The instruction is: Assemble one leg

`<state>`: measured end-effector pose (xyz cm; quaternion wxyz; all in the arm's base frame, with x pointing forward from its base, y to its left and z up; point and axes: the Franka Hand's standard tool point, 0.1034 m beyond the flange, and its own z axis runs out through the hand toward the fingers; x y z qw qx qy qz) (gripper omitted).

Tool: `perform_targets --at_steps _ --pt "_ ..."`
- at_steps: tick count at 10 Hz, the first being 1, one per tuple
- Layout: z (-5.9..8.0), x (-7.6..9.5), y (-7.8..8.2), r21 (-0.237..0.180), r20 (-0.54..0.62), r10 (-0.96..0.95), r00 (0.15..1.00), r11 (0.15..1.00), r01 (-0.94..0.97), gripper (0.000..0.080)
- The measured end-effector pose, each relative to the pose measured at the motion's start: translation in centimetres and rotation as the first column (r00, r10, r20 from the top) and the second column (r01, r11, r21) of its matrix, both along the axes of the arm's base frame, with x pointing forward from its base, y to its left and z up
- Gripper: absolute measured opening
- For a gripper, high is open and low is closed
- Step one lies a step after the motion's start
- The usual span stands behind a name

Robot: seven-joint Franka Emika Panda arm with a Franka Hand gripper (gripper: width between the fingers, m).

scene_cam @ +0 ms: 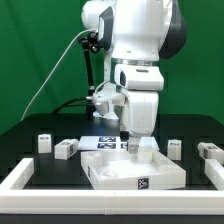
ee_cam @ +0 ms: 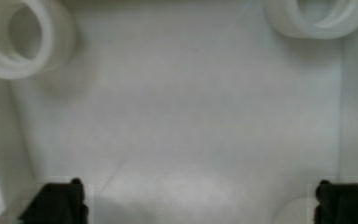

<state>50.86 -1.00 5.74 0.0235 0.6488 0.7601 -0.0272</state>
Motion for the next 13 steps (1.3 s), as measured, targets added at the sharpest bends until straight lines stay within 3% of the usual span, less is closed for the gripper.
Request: perform_targets --at_steps 1,4,6,7,10,13 --pt "-0.2 -0.9 -0.2 0.001 -0.009 -0.001 1.0 1.0 0.001 0.065" --pt "-1.5 -6.3 0.0 0.012 -0.053 0.0 0.999 1.0 0.0 0.065" --pt "-2.6 -8.6 0.1 0.019 -0.082 0.007 0.997 1.0 -0.005 0.065" --pt "-3.0 -9.0 -0.1 0.021 -0.094 0.019 0.995 1.0 -0.017 0.065" --pt "-3.6 -6.9 -1.2 0.027 -0.085 0.043 0.995 0.999 -0.041 0.065" --pt "-4.9 -7.6 -2.4 0.034 -0.113 0.017 0.993 0.999 -0.013 0.065"
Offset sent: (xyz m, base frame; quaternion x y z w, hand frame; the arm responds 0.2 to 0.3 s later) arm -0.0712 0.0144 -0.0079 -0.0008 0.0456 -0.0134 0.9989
